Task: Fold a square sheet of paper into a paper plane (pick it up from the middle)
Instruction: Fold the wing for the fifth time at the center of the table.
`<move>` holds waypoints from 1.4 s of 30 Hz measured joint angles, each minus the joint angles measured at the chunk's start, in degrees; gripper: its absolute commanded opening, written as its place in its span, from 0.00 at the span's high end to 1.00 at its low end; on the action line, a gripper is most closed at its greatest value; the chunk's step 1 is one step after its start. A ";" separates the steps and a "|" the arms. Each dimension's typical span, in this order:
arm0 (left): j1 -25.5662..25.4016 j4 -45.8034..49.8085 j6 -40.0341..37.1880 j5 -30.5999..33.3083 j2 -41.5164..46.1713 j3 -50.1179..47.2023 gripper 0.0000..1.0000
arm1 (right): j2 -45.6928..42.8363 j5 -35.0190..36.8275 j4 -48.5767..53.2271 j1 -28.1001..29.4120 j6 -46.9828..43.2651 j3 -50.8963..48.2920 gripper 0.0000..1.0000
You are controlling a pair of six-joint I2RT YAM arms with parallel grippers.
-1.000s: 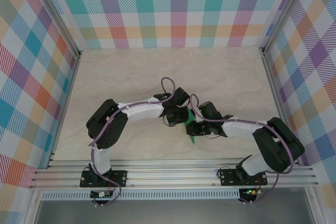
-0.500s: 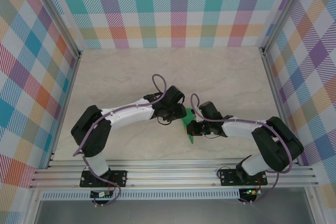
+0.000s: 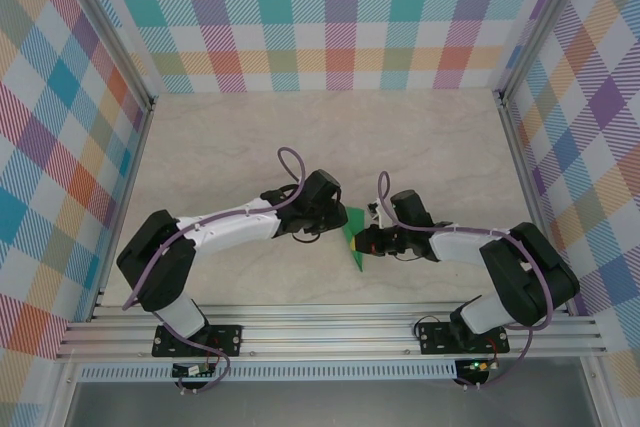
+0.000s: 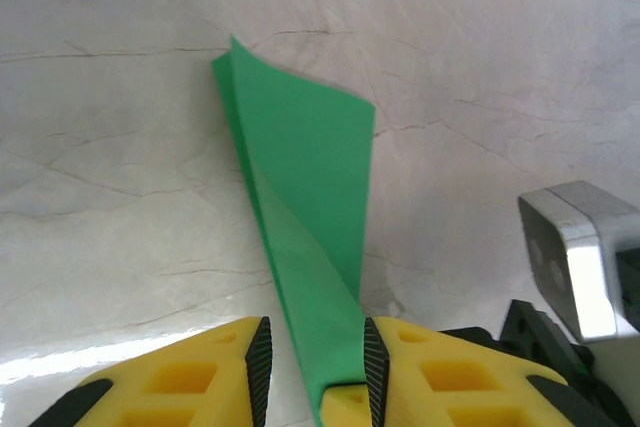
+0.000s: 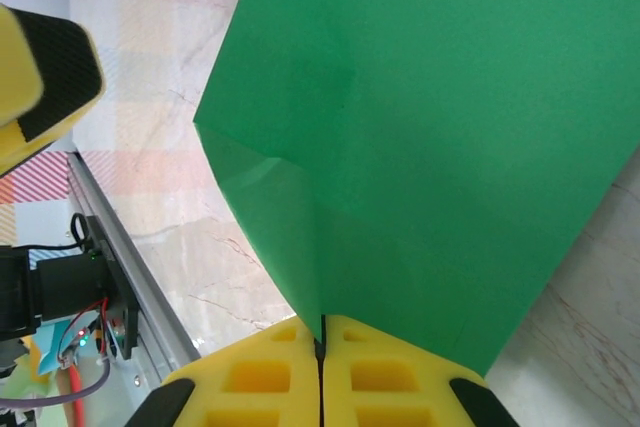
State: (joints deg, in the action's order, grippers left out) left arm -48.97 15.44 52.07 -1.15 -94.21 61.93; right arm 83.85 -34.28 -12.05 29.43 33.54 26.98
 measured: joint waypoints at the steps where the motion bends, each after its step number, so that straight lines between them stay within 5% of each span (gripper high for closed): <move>1: 0.00 -0.83 0.02 -0.50 -0.24 0.00 0.67 | 0.00 -0.35 -0.52 -0.35 0.31 -0.35 0.93; 25: -0.02 -9.81 0.35 -6.10 -11.52 1.11 0.67 | 6.08 -5.40 -10.58 -4.48 7.78 -4.68 0.85; 42: -0.02 -9.77 -1.84 -6.97 -13.44 4.22 0.68 | -1.97 3.96 11.82 -3.52 -2.01 3.45 0.54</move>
State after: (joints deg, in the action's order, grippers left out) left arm -48.99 5.67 50.24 -8.12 -107.66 66.15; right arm 81.89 -30.33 -0.23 25.91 31.53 30.44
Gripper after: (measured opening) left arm 0.321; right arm 0.456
